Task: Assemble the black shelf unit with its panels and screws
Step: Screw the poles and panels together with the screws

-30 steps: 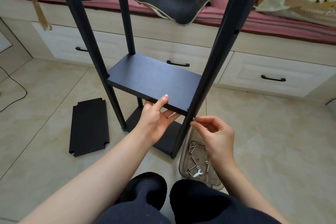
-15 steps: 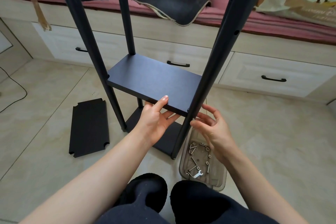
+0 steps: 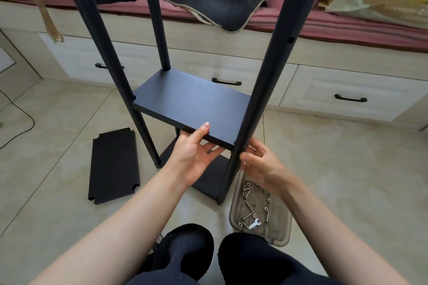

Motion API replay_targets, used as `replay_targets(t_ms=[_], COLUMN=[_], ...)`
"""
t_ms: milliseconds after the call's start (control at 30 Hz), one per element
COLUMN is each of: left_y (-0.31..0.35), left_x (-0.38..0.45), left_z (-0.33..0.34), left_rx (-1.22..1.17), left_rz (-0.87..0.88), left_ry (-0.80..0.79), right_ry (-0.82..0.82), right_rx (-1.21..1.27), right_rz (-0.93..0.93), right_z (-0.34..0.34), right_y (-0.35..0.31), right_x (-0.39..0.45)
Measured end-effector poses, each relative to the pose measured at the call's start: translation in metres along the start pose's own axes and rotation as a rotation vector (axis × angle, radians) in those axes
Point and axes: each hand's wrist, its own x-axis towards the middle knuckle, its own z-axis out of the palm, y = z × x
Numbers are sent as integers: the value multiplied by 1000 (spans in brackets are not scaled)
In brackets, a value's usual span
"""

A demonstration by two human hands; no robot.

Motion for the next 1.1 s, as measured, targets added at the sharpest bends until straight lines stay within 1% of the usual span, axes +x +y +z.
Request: replay_targets(t_ms=[133,367,633,767,867,967,1100], left_y=[0,1,6,9,10,11,13], left_x=[0,-1,-1,-1,-1,-2,-2], left_z=[0,1,0,0,2,2,1], left_rx=[-4,1,30,27,33,42,65], left_rz=[-9,-13,-26,-58,-69,-84,-89], left_ry=[5,2,12,13,6,4,14], right_ry=[37,31,30,32,8,31,64], right_rx=[-27,43,56,106,64,2,-353], right_rz=[-20,-56,-61,-70,-95,-131,-154], right_z=[1,2,9,6,-1,-5,-7], right_y=[1,12,10,5,2,-2,-14], right_x=[0,0,-1,-2,-2,-1,2])
